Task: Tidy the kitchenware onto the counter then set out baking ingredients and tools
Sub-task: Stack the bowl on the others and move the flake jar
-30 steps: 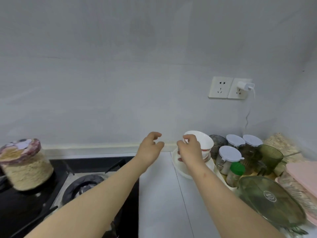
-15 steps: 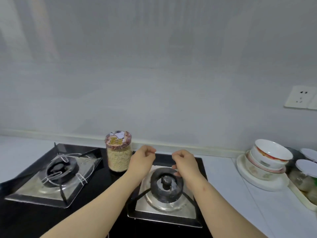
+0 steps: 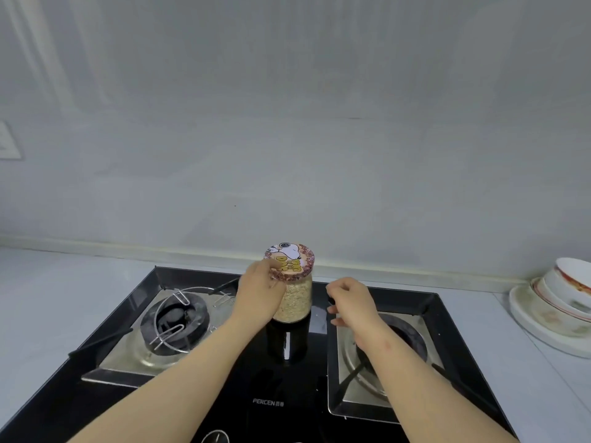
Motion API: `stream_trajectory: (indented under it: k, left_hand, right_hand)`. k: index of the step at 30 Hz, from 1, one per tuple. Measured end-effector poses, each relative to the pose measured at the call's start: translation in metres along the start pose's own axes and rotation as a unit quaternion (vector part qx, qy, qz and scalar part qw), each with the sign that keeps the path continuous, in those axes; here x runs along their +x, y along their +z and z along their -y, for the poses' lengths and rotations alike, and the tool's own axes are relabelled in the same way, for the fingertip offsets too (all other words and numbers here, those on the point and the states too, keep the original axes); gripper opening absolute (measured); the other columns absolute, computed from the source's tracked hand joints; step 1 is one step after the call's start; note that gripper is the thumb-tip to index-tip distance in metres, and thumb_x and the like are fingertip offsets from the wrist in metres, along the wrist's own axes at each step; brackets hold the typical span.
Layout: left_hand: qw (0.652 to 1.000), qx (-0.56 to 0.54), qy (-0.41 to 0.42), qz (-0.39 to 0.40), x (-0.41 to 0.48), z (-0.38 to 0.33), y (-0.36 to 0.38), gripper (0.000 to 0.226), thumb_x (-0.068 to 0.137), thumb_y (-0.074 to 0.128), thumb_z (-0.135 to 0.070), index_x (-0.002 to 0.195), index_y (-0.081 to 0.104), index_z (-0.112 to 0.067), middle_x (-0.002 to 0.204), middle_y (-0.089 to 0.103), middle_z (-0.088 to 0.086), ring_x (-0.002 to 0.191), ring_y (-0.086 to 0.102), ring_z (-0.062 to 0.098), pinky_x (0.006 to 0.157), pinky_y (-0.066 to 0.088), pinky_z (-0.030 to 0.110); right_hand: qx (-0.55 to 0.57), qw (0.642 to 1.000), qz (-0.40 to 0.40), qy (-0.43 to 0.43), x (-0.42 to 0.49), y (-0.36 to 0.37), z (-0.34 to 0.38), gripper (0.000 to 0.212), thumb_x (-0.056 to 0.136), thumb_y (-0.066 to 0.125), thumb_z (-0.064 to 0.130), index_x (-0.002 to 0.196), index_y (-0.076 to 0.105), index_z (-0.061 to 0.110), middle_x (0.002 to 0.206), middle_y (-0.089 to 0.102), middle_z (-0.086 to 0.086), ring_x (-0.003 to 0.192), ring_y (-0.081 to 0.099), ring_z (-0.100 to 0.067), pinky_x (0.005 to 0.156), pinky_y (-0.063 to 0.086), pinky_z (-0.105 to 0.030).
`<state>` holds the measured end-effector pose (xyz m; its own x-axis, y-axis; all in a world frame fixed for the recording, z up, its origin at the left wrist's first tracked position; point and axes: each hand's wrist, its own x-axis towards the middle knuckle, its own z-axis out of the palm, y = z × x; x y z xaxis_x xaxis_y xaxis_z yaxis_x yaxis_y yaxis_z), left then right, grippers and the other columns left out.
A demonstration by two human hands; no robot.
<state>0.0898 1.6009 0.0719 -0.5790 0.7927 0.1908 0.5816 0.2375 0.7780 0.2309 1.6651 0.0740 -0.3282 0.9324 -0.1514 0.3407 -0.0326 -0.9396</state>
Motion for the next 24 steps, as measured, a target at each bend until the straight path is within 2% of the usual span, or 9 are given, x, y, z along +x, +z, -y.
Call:
stream_trajectory:
  k: [2, 4, 7, 10, 12, 15, 19, 24]
  left_hand:
    - [0.999, 0.048, 0.023, -0.001, 0.017, 0.007, 0.000, 0.041, 0.082, 0.058, -0.009, 0.123, 0.054, -0.014, 0.125, 0.049, 0.009, 0.116, 0.044, 0.024, 0.092, 0.034, 0.026]
    - [0.998, 0.058, 0.008, 0.010, 0.036, 0.008, 0.000, 0.047, 0.081, 0.061, -0.014, 0.127, 0.050, -0.016, 0.127, 0.046, 0.012, 0.119, 0.041, 0.026, 0.096, 0.033, 0.028]
    - [0.993, 0.113, 0.005, 0.031, 0.059, 0.007, 0.002, 0.064, 0.076, 0.069, -0.032, 0.133, 0.042, -0.023, 0.134, 0.038, 0.012, 0.127, 0.032, 0.029, 0.104, 0.029, 0.034]
    - [0.977, 0.179, 0.004, 0.114, 0.080, 0.004, 0.013, 0.090, 0.068, 0.073, -0.054, 0.142, 0.026, -0.031, 0.146, 0.023, 0.010, 0.138, 0.017, 0.028, 0.110, 0.022, 0.041]
    - [0.965, 0.213, 0.003, 0.152, 0.087, 0.002, 0.023, 0.102, 0.065, 0.071, -0.061, 0.146, 0.014, -0.032, 0.150, 0.018, 0.010, 0.140, 0.013, 0.028, 0.111, 0.021, 0.043]
    - [0.961, 0.234, 0.009, 0.148, 0.094, 0.002, 0.029, 0.100, 0.066, 0.070, -0.060, 0.144, 0.016, -0.029, 0.144, 0.027, 0.010, 0.134, 0.025, 0.029, 0.104, 0.029, 0.040]
    - [0.966, 0.226, 0.026, 0.124, 0.093, 0.004, 0.029, 0.084, 0.067, 0.070, -0.052, 0.135, 0.030, -0.024, 0.131, 0.038, 0.008, 0.120, 0.036, 0.026, 0.096, 0.036, 0.034]
    - [0.950, 0.242, 0.065, 0.187, 0.085, 0.002, 0.019, 0.091, 0.064, 0.072, -0.051, 0.139, 0.026, -0.024, 0.129, 0.037, 0.007, 0.122, 0.037, 0.025, 0.096, 0.038, 0.032]
  right_hand:
    - [-0.005, 1.000, -0.009, -0.001, 0.010, 0.006, 0.002, 0.013, 0.093, 0.044, 0.016, 0.089, 0.055, 0.017, 0.079, 0.056, 0.002, 0.071, 0.057, -0.017, 0.081, 0.054, -0.040]
    - [-0.010, 1.000, -0.017, 0.002, 0.023, 0.010, 0.002, 0.013, 0.093, 0.044, 0.017, 0.087, 0.056, 0.020, 0.083, 0.056, 0.005, 0.076, 0.058, -0.018, 0.080, 0.054, -0.038]
    - [-0.013, 1.000, -0.016, 0.015, 0.037, 0.014, 0.001, 0.015, 0.093, 0.043, 0.017, 0.087, 0.056, 0.020, 0.082, 0.056, 0.004, 0.072, 0.056, -0.017, 0.075, 0.053, -0.035]
    - [-0.015, 0.999, -0.020, 0.028, 0.051, 0.019, -0.004, 0.014, 0.093, 0.044, 0.019, 0.084, 0.055, 0.021, 0.086, 0.057, 0.004, 0.073, 0.056, -0.016, 0.072, 0.052, -0.034]
    - [-0.008, 0.999, -0.025, 0.033, 0.057, 0.020, -0.007, 0.013, 0.093, 0.044, 0.019, 0.087, 0.056, 0.019, 0.086, 0.057, 0.003, 0.072, 0.056, -0.016, 0.070, 0.052, -0.033]
    - [0.009, 0.999, -0.040, 0.031, 0.064, 0.022, -0.011, 0.014, 0.093, 0.044, 0.017, 0.086, 0.056, 0.020, 0.082, 0.058, 0.003, 0.074, 0.056, -0.016, 0.074, 0.053, -0.034]
    - [0.019, 0.998, -0.049, 0.031, 0.064, 0.024, -0.012, 0.014, 0.093, 0.044, 0.015, 0.086, 0.056, 0.019, 0.088, 0.059, 0.001, 0.070, 0.055, -0.014, 0.065, 0.051, -0.029]
    - [0.019, 0.998, -0.049, 0.026, 0.058, 0.022, -0.013, 0.018, 0.093, 0.044, 0.014, 0.081, 0.055, 0.022, 0.099, 0.060, -0.001, 0.067, 0.056, -0.012, 0.068, 0.051, -0.032]
